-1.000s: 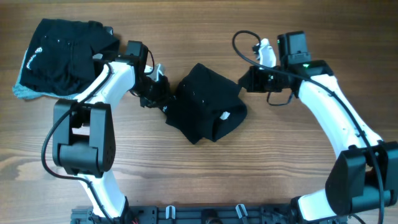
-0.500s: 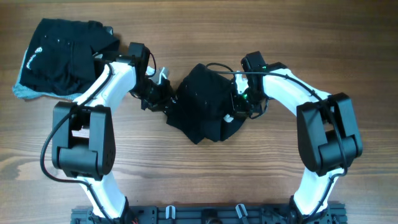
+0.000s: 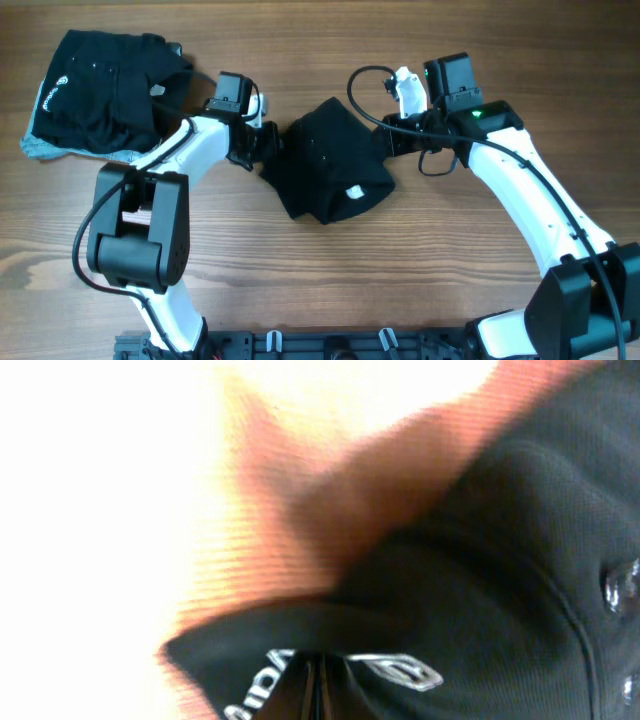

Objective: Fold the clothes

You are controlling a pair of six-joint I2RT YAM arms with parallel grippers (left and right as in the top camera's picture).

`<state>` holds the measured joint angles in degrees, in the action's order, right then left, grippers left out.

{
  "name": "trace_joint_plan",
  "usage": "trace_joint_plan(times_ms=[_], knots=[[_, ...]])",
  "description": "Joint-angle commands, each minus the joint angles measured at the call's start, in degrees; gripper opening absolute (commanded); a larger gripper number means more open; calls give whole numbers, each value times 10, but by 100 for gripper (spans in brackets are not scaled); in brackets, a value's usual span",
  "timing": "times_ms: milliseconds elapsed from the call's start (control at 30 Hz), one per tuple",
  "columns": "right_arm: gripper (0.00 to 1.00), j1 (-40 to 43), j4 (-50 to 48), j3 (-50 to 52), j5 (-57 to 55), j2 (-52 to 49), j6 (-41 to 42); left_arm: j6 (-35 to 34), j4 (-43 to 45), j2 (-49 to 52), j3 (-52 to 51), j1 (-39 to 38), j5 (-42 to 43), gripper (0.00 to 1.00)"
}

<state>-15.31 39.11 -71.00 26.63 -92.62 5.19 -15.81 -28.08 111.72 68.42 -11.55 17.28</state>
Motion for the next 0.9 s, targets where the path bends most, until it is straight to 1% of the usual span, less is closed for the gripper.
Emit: trace_joint_plan(times_ms=[0, 33, 67, 133, 200, 233, 267, 333, 400, 433, 467, 600, 667, 700, 767, 833, 867], knots=[[8, -22, -41, 1, 49, -30, 8, 9, 16, -9, 40, 11, -30, 5], [8, -32, -59, 1, 76, -43, 5, 20, 10, -10, 57, 9, -17, 10], [8, -50, -85, 1, 115, -69, 8, 20, -17, -11, 87, 9, -12, 19], [8, -70, -88, 1, 131, -103, 11, 20, -71, -14, 125, 9, -12, 25], [8, -79, -49, 1, 130, -143, 19, 21, -155, -21, 164, 10, -12, 32], [8, -79, -24, 1, 130, -160, 19, 20, -194, -26, 176, 10, -13, 38], [9, -75, 7, 1, 128, -184, 19, 20, -245, -32, 183, 10, -12, 46], [8, -66, 25, 1, 123, -203, 29, 18, -290, -34, 182, 10, -8, 50], [7, -51, 38, 1, 87, -213, 90, 18, -331, -33, 180, 10, 9, 58], [7, -42, 43, 1, 66, -213, 113, 18, -353, -33, 178, 10, 21, 63], [7, -32, 44, 1, 56, -212, 117, 16, -366, -33, 178, 10, 29, 66], [7, -17, 46, 1, 57, -212, 113, -15, -366, -33, 170, 10, 53, 80], [7, -17, 45, 1, 69, -211, 107, -32, -346, -32, 149, 10, 79, 83], [7, -17, 42, 1, 87, -209, 84, -36, -330, -32, 134, 10, 97, 84], [8, -17, 40, 0, 101, -199, 55, -80, -270, -32, 76, 12, 131, 88], [10, -17, 40, 0, 104, -180, 47, -109, -207, -32, 23, 16, 177, 96], [12, -17, 38, 0, 117, -162, 28, -134, -168, -32, -13, 18, 200, 100]])
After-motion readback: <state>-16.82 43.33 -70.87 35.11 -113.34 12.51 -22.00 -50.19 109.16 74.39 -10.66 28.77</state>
